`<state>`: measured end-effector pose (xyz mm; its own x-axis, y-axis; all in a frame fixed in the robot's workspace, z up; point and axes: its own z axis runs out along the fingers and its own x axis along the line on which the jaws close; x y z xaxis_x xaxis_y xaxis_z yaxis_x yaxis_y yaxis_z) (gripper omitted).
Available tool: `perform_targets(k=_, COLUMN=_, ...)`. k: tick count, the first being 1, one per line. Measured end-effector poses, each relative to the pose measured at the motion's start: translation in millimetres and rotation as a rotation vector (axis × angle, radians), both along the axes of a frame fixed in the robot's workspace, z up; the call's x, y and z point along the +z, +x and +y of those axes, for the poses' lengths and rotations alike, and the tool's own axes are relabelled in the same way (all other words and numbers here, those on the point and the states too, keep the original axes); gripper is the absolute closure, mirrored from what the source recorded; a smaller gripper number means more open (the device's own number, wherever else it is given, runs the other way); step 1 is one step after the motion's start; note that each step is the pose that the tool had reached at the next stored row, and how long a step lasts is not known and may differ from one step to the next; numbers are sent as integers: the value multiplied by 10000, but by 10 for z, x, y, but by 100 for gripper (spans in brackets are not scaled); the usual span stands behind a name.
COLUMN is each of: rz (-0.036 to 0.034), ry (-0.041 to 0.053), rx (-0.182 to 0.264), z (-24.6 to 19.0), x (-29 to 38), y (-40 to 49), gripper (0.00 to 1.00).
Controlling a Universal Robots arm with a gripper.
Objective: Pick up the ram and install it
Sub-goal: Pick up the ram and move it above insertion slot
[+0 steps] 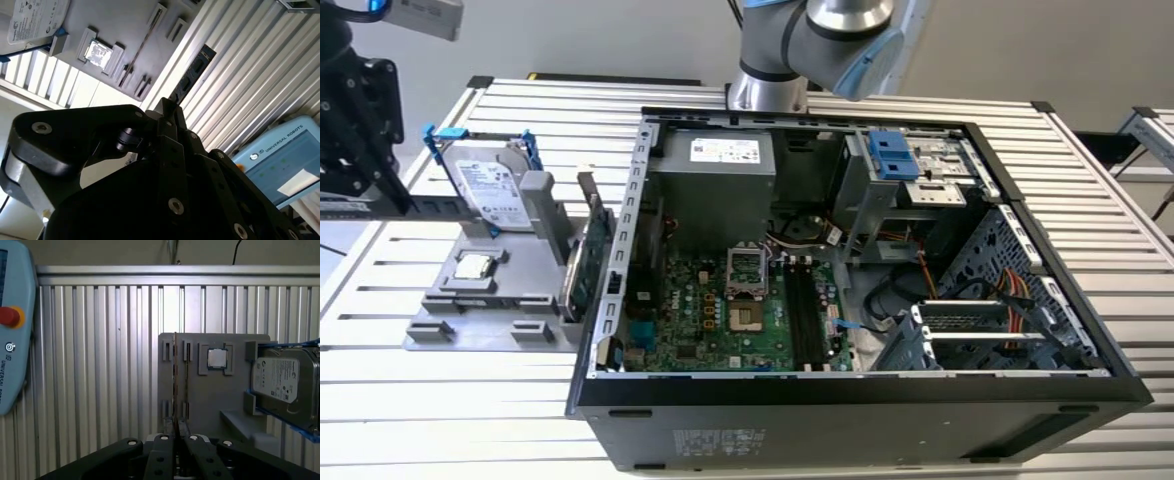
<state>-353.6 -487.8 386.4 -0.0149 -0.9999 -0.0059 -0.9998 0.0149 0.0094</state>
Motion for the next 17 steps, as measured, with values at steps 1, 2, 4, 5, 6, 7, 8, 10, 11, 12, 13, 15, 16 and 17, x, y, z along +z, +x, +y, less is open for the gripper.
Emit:
perform_targets(k=1, rz=0, ry=0, rx=0, z=0, x=2, y=12, gripper=100)
perform_targets(k=2, rz=0, ry=0, rx=0, z=0, x=3, y=25, gripper=100)
perform_targets(k=4, rz=0, ry=0, rx=1, z=0, x=6, y=48, gripper=100)
perform_targets(k=5, rz=0, ry=0, rx=1, z=0, x=7, y=59, gripper=100)
perform_targets(k=6, rz=0, ry=0, rx=1, z=0, x=8, y=68, gripper=100)
perform_targets(k=7, rz=0, ry=0, rx=0, z=0, x=10, y=78, gripper=100)
perform_targets(k=8, rz=0, ry=0, rx=1, z=0, x=11, y=87, gripper=100)
perform_targets(k=10, rz=-1, ry=1, rx=1, z=0, x=14, y=107, gripper=100)
perform_targets(k=11, rz=0, ry=0, rx=1, z=0, x=16, y=116, gripper=100)
perform_targets(k=12, rz=0, ry=0, rx=0, z=0, x=17, y=126, gripper=100)
perform_targets(k=13, rz=-1, ry=1, rx=1, z=0, x=18, y=135, gripper=100)
perform_targets(k=15, rz=0, ry=0, rx=1, z=0, x=22, y=154, gripper=100)
perform_targets(k=16, rz=0, ry=0, rx=1, z=0, x=23, y=163, gripper=100)
perform_targets(k=17, rz=-1, ry=1, rx=1, z=0, x=24, y=172, gripper=100)
